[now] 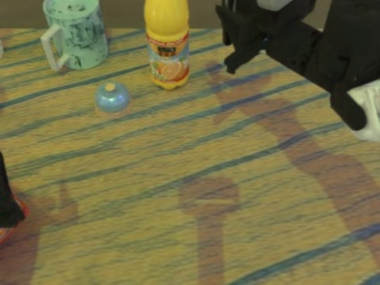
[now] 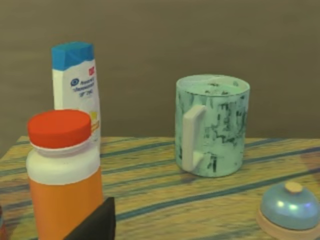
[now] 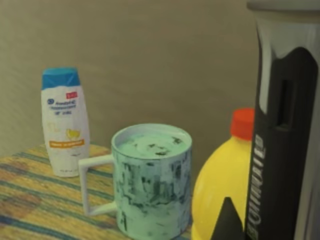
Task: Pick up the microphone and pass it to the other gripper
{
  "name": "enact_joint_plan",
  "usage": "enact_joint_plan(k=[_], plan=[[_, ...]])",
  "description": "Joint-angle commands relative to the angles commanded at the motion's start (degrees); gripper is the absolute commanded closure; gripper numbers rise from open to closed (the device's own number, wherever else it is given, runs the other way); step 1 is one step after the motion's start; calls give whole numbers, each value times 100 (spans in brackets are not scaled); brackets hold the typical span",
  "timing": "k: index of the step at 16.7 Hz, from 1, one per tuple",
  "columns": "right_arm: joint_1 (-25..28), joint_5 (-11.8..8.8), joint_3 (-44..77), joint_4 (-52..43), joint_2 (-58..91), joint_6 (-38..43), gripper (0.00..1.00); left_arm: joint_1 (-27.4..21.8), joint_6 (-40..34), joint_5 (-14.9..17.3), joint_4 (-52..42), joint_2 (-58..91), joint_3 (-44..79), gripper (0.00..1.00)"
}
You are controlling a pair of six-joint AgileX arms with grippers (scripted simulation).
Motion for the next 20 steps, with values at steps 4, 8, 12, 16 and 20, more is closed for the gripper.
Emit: enact_joint_plan(k=[4,8,12,16,20], plan=[[17,8,27,-12,21,15,100,0,0,0,0,0,0,0],[289,273,-286,-63,-399,19,100,0,0,0,0,0,0,0],[874,826,-942,-170,-1352,52,100,0,0,0,0,0,0,0],[1219,1130,-1284,-202,-1814,71,100,0,0,0,0,0,0,0],[1200,1115,-1266,-197,-1799,79,100,0,0,0,0,0,0,0]])
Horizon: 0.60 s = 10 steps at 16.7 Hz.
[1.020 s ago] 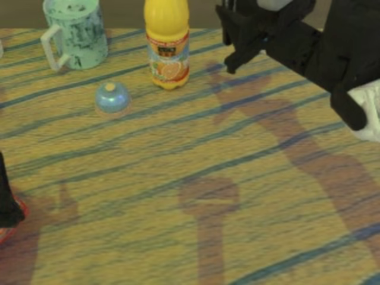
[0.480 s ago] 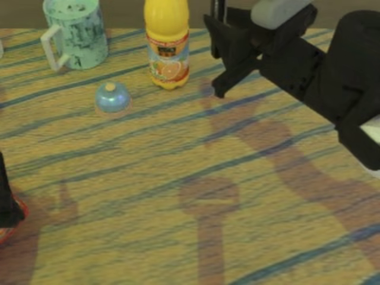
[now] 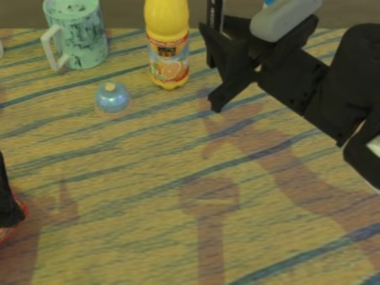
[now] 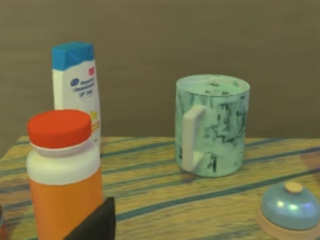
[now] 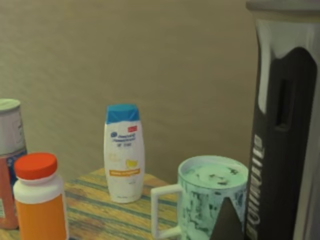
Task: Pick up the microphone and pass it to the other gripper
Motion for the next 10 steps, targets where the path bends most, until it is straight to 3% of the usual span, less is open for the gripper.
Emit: enact_joint_plan(k=[6,10], plan=[[19,16,-18,-4,-15,-8,100,-3,0,8,5,9,7,0],[19,16,-18,-4,-15,-8,100,-201,24,501,305,629,433,0]])
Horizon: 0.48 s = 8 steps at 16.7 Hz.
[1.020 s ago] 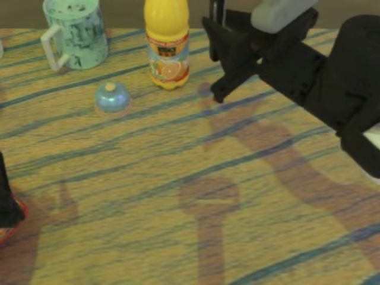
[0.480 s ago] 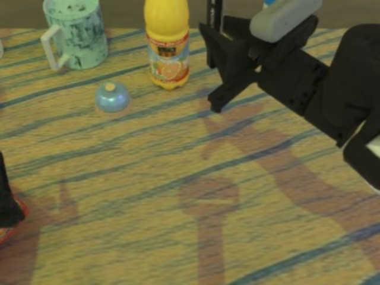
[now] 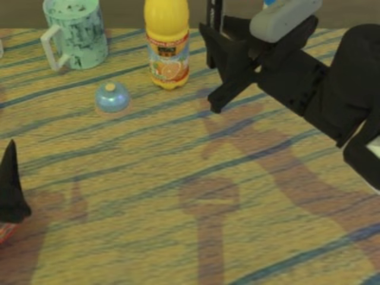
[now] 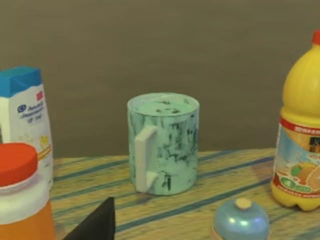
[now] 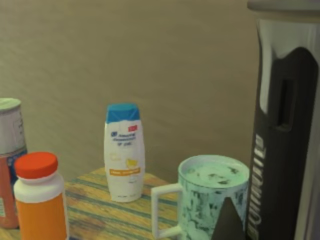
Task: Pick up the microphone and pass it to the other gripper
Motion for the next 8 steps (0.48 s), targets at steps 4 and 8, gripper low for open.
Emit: enact_joint_plan(k=[4,8], plan=[[0,0,0,0,0,0,100,-364,13,971,669,1549,929,0],[0,0,0,0,0,0,100,-791,12,2101,1523,3550,2085,0]])
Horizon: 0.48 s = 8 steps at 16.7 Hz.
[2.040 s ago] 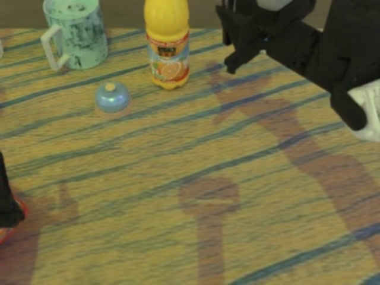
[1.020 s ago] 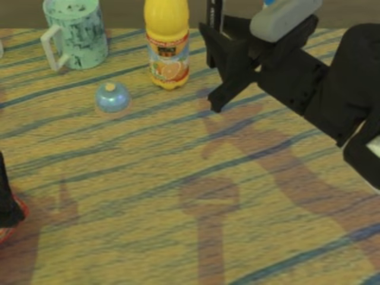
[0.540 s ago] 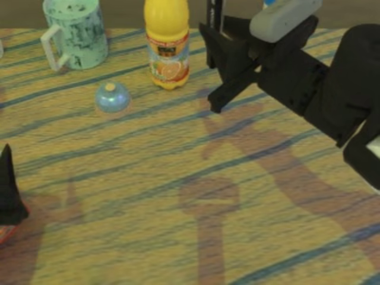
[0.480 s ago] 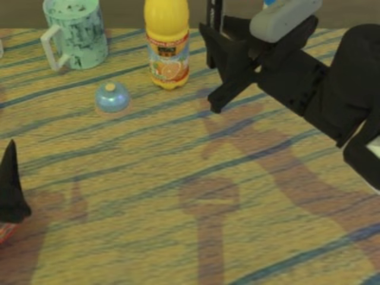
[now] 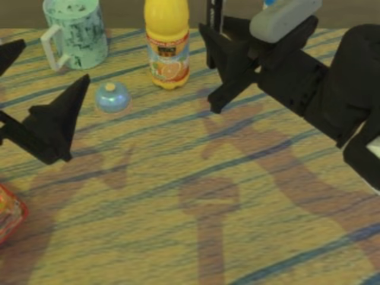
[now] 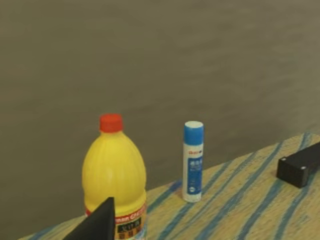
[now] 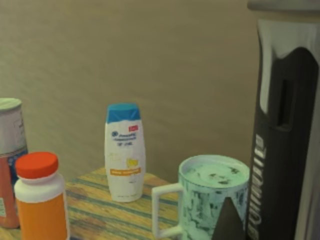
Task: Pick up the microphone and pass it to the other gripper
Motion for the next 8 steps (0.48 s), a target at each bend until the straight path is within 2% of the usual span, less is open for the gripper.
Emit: enact_joint_plan(k=[4,8], plan=[[0,0,0,0,0,0,100,-390,9,1022,768,1769,1039,0],[0,0,0,0,0,0,100,-653,8,1715,1226,2859,1681,0]])
